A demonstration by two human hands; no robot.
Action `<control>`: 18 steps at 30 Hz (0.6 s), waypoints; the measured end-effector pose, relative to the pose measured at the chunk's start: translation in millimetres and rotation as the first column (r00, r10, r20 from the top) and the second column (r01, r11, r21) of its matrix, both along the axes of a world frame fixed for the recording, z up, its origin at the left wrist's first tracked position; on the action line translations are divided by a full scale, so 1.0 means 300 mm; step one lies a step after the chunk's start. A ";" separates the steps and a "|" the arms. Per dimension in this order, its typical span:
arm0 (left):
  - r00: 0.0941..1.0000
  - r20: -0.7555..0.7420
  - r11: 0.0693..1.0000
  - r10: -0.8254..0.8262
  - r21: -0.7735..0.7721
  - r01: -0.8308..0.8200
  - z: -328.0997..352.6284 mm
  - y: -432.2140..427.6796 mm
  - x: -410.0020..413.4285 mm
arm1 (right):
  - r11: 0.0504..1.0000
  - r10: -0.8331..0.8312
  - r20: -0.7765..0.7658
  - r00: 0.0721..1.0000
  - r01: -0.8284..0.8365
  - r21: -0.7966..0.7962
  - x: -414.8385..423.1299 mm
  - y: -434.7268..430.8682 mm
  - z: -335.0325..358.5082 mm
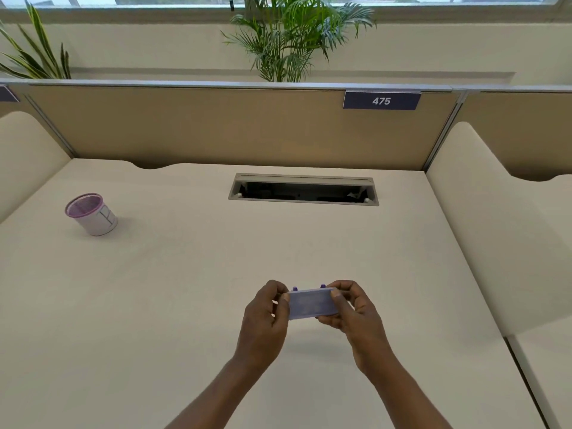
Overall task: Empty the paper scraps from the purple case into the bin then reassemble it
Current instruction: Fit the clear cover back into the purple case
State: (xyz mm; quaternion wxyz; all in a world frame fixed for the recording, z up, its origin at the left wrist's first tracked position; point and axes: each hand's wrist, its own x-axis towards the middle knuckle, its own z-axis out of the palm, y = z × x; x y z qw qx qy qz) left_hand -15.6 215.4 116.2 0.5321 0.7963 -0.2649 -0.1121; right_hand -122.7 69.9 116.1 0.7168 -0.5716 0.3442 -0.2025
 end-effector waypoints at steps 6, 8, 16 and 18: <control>0.992 0.051 0.993 0.115 -0.017 -0.114 -0.014 -0.020 -0.038 | 0.970 -0.013 -0.064 0.998 -0.003 -0.243 0.021 0.058 -0.003; 0.989 0.048 0.990 0.138 -0.014 -0.137 -0.015 -0.022 -0.042 | 0.959 -0.031 -0.076 0.997 0.008 -0.283 0.023 0.069 -0.006; 0.990 -0.077 0.993 0.117 0.004 -0.117 -0.017 -0.017 -0.037 | 0.961 -0.031 -0.073 0.997 0.010 -0.276 0.016 0.053 -0.008; 0.978 -0.194 0.997 0.079 -0.003 -0.081 -0.021 -0.001 -0.016 | 0.987 -0.008 -0.058 0.998 -0.002 -0.160 0.009 0.025 -0.006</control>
